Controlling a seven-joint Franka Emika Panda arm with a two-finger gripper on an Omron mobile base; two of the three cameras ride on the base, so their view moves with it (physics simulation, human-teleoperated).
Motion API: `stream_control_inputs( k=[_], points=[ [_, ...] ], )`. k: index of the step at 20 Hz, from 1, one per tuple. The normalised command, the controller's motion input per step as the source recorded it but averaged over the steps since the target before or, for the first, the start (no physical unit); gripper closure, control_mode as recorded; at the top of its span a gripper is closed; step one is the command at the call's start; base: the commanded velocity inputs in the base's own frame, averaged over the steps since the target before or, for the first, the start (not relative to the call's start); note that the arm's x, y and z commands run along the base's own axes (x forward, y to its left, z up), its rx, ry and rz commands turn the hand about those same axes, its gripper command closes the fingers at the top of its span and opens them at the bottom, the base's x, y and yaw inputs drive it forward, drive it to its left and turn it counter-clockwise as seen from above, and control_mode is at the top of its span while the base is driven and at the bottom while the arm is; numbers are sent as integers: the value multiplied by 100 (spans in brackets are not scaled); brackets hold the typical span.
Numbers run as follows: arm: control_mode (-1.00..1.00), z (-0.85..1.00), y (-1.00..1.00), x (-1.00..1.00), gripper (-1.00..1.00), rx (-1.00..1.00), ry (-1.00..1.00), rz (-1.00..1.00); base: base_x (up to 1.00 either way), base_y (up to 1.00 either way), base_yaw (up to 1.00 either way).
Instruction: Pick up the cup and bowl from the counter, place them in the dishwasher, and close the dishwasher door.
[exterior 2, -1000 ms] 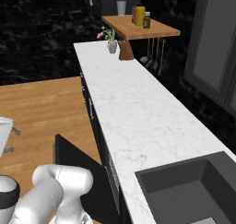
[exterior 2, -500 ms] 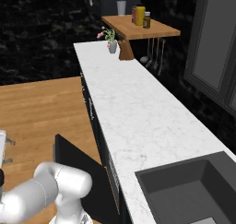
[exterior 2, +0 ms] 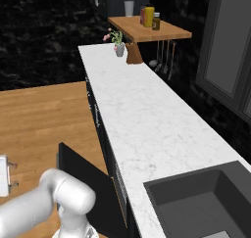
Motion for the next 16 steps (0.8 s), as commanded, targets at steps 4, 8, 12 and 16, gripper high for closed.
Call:
stream_control_inputs(
  k=[4,8,12,16],
  points=[
    [-100,-65,22,0,-100,-24,0,-2,0,0,0],
    [-100,-65,16,3,-100,-26,1,-3,0,0,0],
    [-100,-70,3,9,-100,-27,5,-4,0,0,0],
    [-100,-67,0,24,-100,-23,10,-3,0,0,0]
  ],
)
